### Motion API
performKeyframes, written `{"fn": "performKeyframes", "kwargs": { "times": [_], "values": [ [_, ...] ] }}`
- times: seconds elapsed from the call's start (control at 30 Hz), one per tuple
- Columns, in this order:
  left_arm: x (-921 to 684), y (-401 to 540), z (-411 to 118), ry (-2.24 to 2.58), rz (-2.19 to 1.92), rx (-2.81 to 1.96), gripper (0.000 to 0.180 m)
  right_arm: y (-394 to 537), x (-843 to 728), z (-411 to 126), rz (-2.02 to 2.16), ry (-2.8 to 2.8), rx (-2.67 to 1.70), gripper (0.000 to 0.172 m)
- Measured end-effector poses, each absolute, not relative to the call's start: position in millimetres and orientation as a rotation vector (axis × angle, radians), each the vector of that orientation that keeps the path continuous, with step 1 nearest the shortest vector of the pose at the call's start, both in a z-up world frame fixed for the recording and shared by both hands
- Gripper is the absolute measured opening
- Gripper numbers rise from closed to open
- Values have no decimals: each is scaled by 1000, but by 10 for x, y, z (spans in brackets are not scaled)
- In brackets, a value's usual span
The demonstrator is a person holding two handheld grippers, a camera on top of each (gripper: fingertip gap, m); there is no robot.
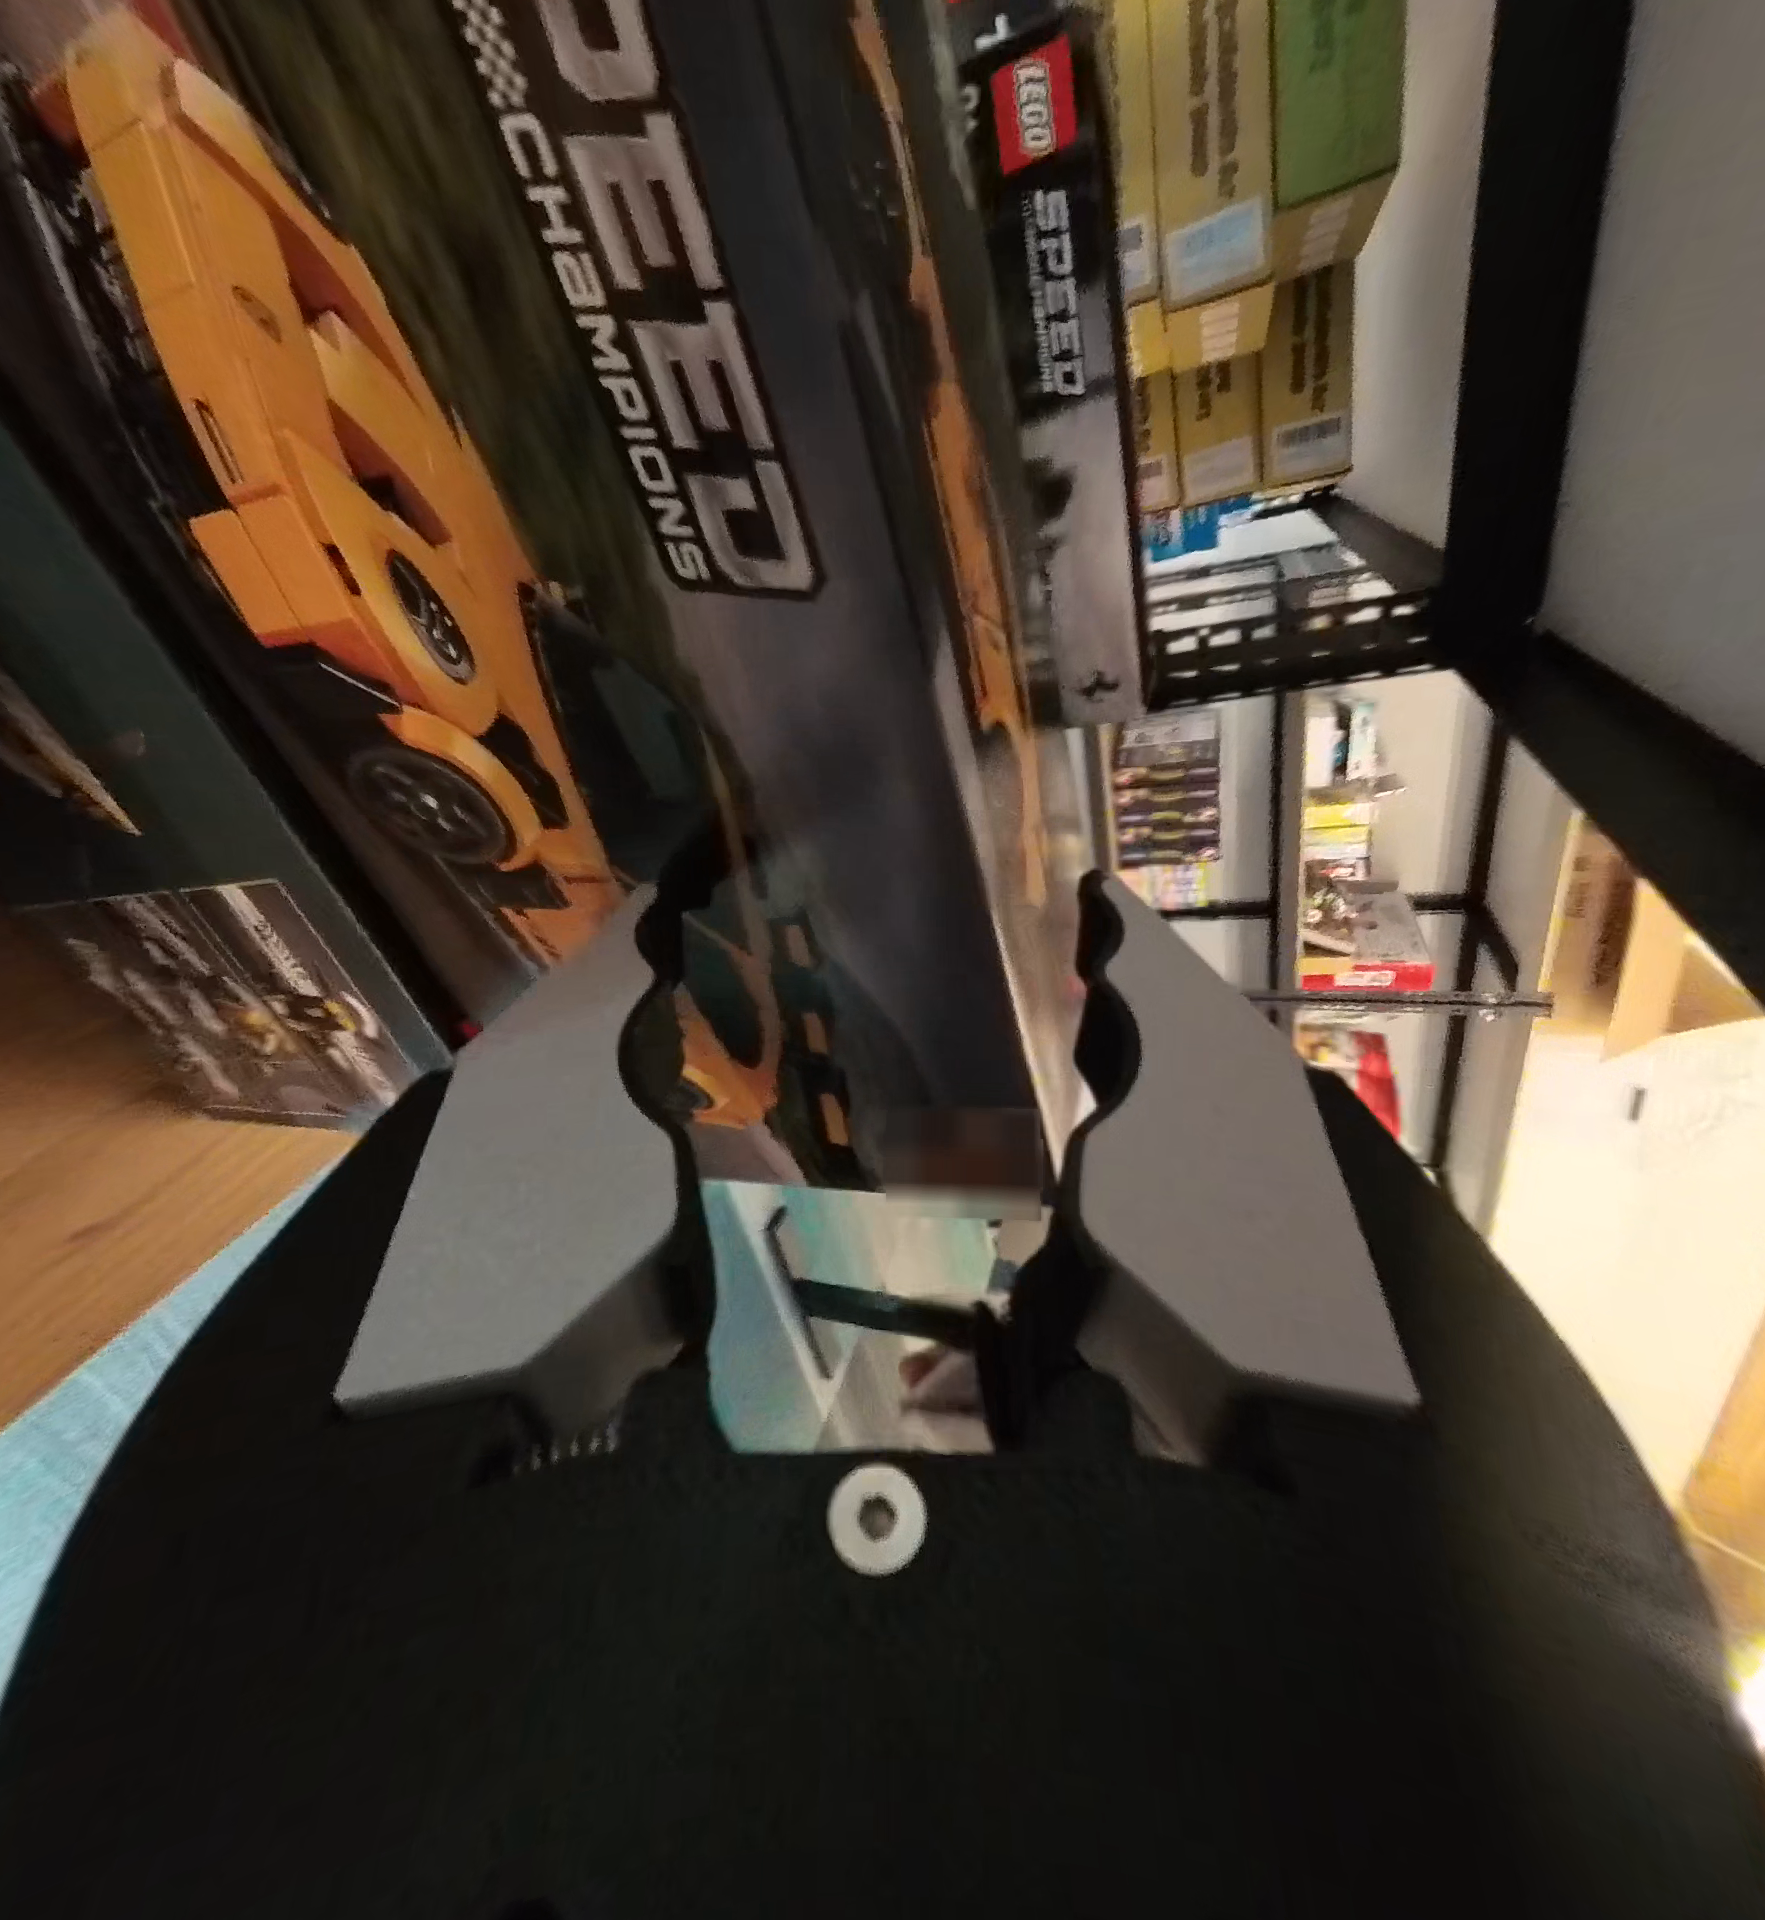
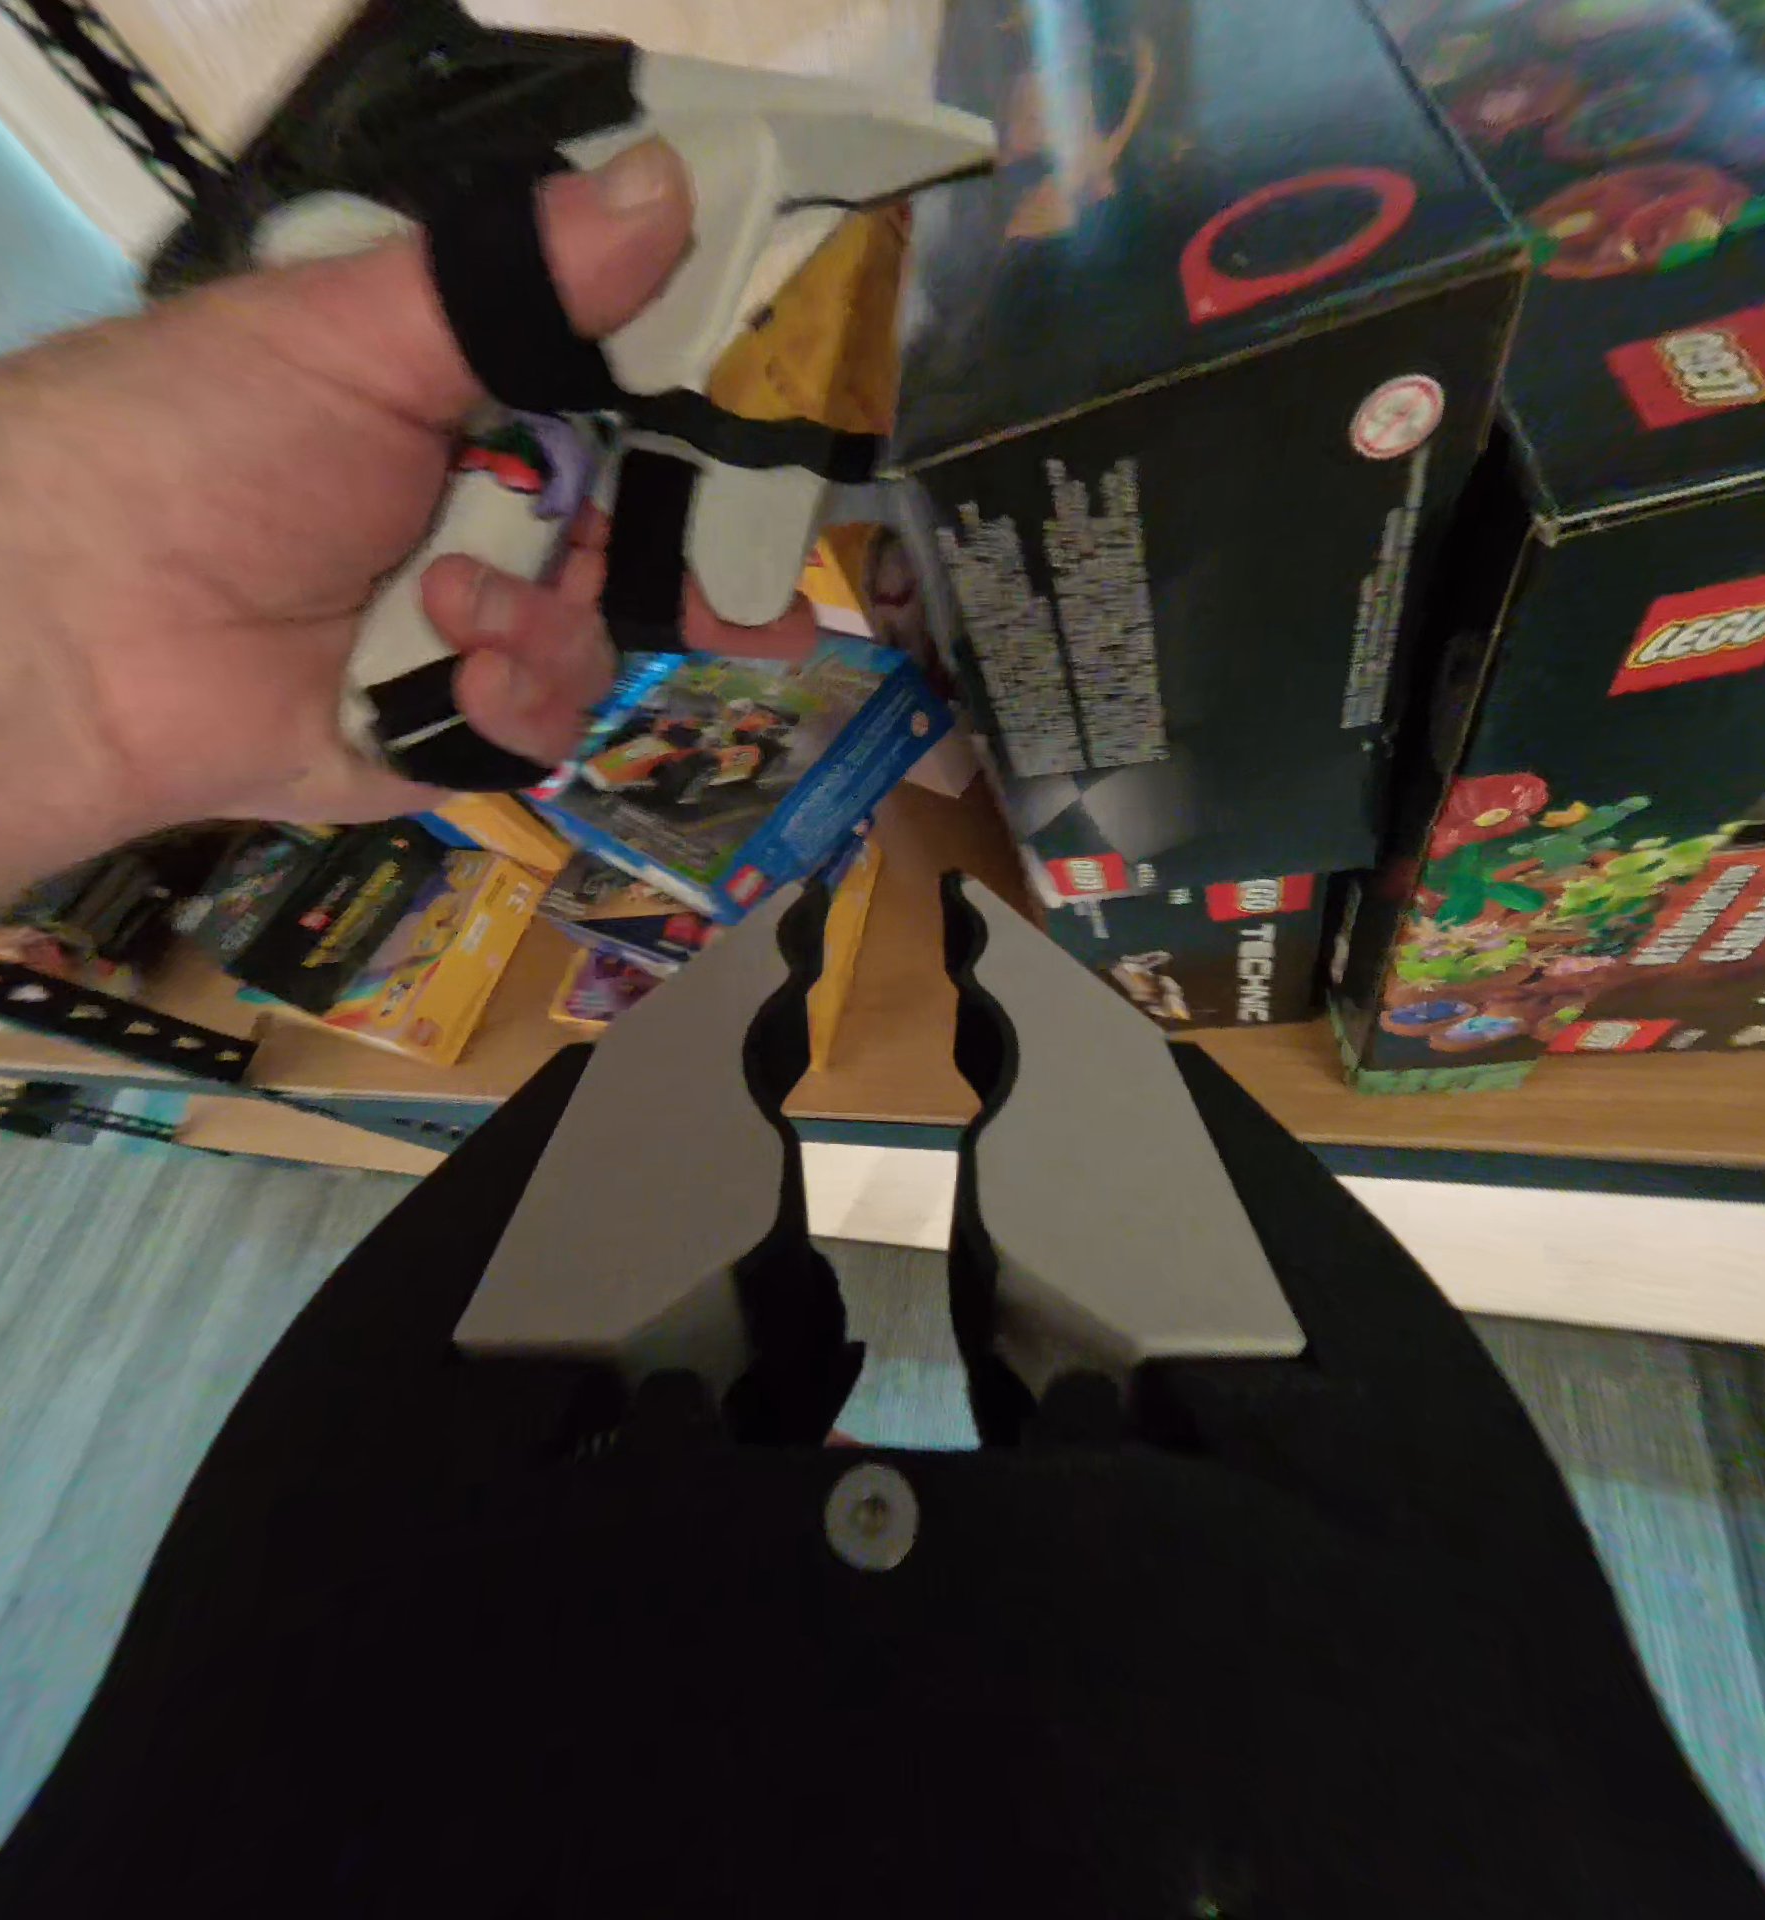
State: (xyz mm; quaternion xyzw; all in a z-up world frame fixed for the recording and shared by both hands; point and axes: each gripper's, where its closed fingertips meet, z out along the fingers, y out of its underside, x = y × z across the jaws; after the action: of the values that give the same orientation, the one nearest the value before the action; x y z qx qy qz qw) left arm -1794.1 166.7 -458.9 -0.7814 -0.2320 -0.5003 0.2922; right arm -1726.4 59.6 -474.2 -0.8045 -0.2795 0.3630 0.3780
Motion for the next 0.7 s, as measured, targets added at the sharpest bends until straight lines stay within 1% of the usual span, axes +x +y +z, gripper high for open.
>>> {"fn": "performKeyframes", "kwargs": {
  "times": [0.2,0.43,0.57,0.7],
  "values": [
    [-17959,1769,-4715,-570,-1292,-2194,77,943,-17474,-4901,852,-762,-2047,16],
    [-18042,1963,-4722,-537,-1276,-2224,76,1190,-17638,-4923,761,-833,-2007,0],
    [-18062,2107,-4732,-520,-1262,-2216,76,1332,-17662,-4921,705,-874,-2006,0],
    [-18048,2197,-4745,-474,-1286,-2254,76,1354,-17694,-4958,734,-856,-2021,0]
  ]
}}
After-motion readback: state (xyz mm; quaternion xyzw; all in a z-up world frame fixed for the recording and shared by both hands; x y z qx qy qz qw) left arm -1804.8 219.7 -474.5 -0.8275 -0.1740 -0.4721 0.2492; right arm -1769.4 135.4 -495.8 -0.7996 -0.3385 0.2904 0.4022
